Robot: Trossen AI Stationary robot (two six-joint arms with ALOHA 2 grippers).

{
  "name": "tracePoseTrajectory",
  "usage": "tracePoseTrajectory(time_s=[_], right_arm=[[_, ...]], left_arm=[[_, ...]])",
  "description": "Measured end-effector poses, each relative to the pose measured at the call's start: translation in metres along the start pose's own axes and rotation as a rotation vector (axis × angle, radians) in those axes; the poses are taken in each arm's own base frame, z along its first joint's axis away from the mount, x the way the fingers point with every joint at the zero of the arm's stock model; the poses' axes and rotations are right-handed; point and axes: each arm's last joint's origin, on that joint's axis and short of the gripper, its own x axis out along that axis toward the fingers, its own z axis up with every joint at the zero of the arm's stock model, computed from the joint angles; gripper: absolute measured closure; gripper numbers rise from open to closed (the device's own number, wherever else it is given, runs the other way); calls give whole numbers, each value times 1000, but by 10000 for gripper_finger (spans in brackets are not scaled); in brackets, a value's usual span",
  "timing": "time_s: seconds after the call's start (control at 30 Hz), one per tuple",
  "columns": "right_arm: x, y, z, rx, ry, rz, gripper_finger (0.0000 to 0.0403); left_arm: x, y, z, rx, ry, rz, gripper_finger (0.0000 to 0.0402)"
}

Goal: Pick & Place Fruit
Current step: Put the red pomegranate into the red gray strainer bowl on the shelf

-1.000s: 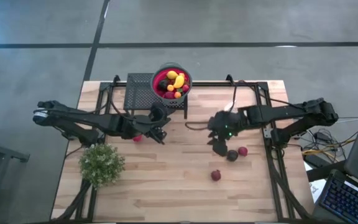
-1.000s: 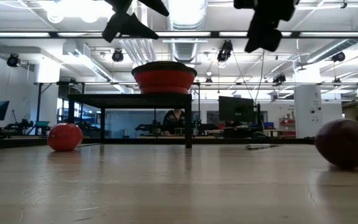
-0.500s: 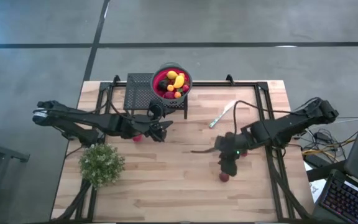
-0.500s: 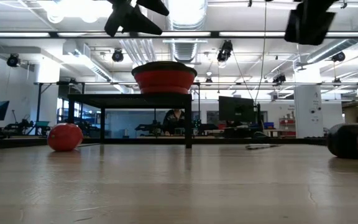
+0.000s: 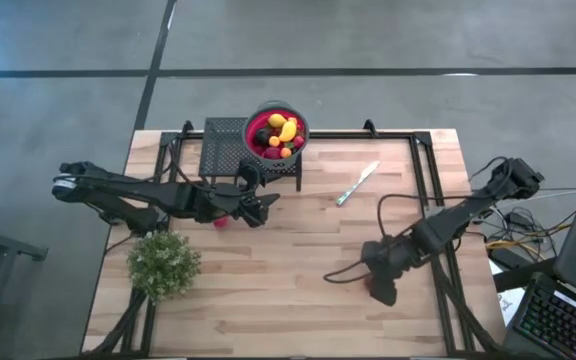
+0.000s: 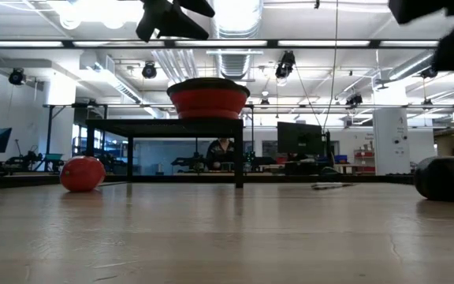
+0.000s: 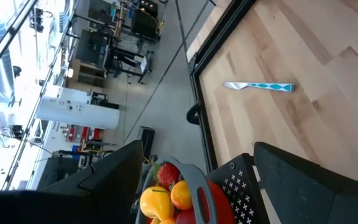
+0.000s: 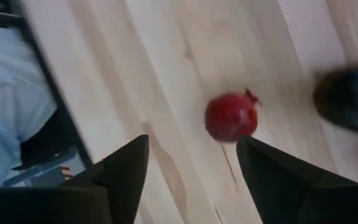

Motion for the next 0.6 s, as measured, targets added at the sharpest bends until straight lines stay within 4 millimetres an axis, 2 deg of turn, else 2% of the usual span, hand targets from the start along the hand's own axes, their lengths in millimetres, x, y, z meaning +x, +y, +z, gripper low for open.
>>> tracePoseTrajectory(time_s=[0.3, 0.43, 0.6], right_arm=[[30, -22, -14, 119, 15, -73, 119], [41, -35, -20, 135, 11, -141, 112], [46, -41, -21, 144, -32, -175, 112]], left_arm=[[0, 1, 1, -16, -8, 10, 90], [0, 1, 1, -31, -10, 12, 90], [0, 1, 1, -32, -10, 12, 90]])
